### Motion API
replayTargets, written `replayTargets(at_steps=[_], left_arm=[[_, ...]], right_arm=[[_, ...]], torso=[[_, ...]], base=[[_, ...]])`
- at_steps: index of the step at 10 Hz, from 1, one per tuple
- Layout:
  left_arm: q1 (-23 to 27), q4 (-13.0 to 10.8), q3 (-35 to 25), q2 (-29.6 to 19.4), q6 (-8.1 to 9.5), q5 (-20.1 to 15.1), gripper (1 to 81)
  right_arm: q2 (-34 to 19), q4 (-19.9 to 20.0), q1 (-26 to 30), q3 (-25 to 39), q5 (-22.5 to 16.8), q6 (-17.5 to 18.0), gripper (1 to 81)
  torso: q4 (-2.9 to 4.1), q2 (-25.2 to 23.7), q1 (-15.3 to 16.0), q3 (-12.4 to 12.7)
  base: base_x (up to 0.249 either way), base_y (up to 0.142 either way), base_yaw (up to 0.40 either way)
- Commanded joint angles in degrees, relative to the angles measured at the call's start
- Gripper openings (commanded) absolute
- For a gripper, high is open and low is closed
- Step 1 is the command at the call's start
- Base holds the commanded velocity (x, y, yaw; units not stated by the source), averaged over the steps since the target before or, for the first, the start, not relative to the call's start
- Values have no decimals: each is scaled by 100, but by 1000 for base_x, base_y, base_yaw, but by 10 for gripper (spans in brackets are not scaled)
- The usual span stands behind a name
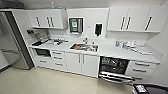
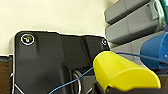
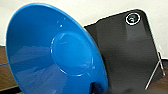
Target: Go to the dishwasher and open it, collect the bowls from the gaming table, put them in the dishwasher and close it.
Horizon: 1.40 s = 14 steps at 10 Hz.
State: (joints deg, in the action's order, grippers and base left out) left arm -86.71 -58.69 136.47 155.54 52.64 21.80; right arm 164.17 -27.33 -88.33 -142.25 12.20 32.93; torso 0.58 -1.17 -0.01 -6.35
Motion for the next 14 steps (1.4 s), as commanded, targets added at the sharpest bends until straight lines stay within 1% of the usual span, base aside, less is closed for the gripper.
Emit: replayTargets(at_steps=[1,3,14], left_arm=[[202,-55,-59,-119,1,-88,10],[202,-55,-59,-119,1,-44,10],[202,-64,-59,-119,1,-44,10]], right_arm=[[13,-211,136,146,-236,-85,10],[4,-202,127,146,-236,-85,10],[5,-202,118,129,-228,-85,10]], torso=[[0,0,1,0],[0,0,1,0],[0,0,1,0]], base=[[136,0,0],[138,0,0],[143,0,0]])
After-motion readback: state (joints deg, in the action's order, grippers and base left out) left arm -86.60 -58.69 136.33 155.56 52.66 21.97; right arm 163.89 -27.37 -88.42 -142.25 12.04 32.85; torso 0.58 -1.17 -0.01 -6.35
